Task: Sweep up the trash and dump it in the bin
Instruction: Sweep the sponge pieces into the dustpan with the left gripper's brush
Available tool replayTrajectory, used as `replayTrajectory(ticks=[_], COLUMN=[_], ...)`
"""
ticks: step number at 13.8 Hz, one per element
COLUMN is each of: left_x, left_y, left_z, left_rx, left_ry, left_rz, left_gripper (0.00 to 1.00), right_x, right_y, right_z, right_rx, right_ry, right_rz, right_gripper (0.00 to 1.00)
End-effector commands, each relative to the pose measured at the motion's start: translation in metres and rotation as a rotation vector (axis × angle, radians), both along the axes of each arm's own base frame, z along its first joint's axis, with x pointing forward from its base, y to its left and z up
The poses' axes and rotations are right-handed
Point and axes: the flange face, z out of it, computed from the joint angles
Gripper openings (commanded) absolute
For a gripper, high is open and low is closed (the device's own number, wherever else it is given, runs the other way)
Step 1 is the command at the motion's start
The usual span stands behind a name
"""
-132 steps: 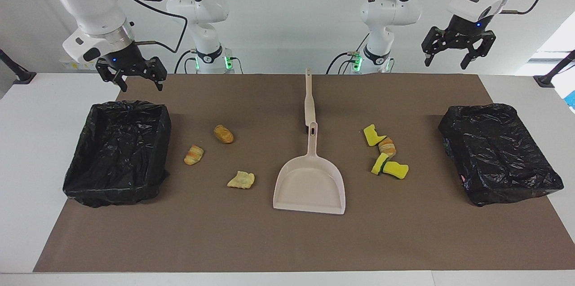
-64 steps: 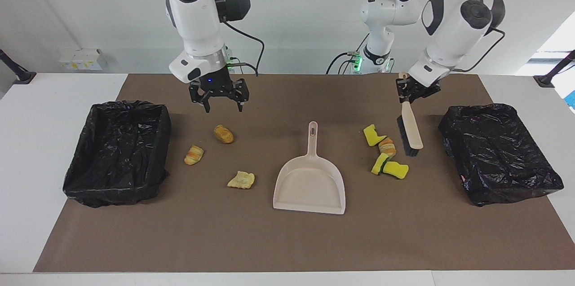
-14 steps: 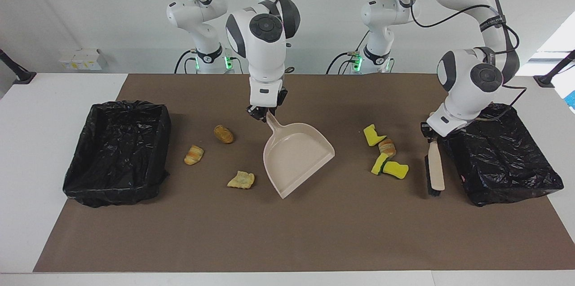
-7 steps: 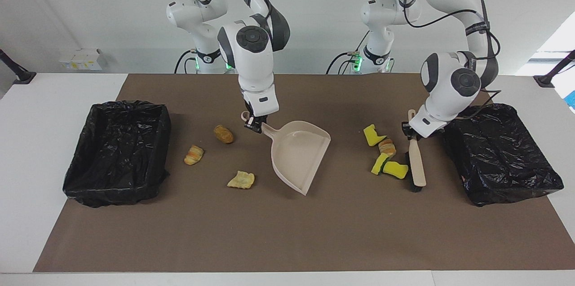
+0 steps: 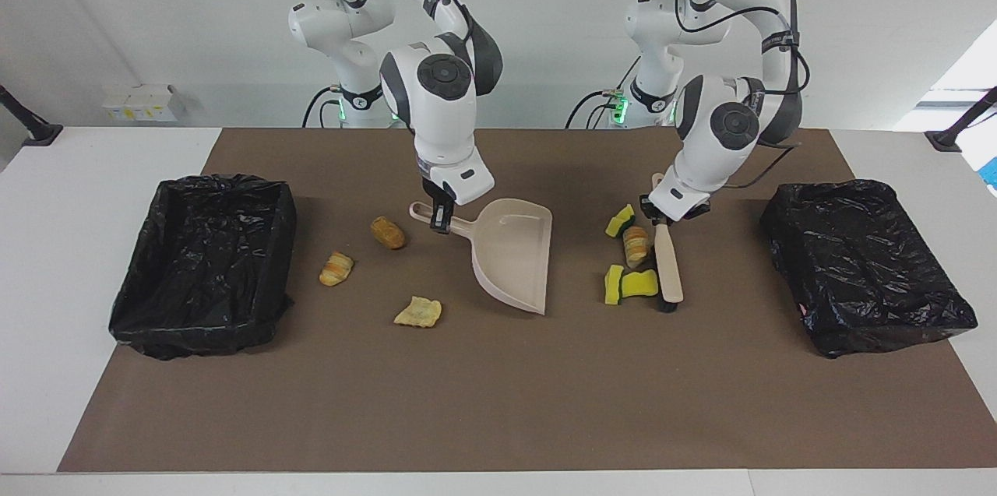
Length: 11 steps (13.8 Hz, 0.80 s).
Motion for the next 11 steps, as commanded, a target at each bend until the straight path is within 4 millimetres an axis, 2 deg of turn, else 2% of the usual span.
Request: replayTrajectory(ticks=[1,4,7,11], left_x=[-0.01,-0.011,-0.018,-0.036], left_y=[-0.007,-0.013,-0.052,-0.1], left_z=[0.004,0.004,0.008,0.015], left_rx=[-0.024,-0.031,-0.059,-0.107], left_ry=[-0.016,-0.02,-0.078,-0.087], left_rz=[0.02,0.012,-0.053,-0.118], left_gripper=[0.0,0.0,0.0,0.0], right_x=[-0.003,-0.01,-0.013,-0.014], right_y=[0.002,0.014,0.022,0.023], right_z=[-0.012,-0.031,-0.039,-0.038], right_rx=[0.005,0.004,-0.012,-0.014], right_ry=[-0.018,-0.016,-0.011,-0.014], right_rz=[0.06,0.084,0.106,0.098], right_gripper=[0.0,0.0,0.0,0.0])
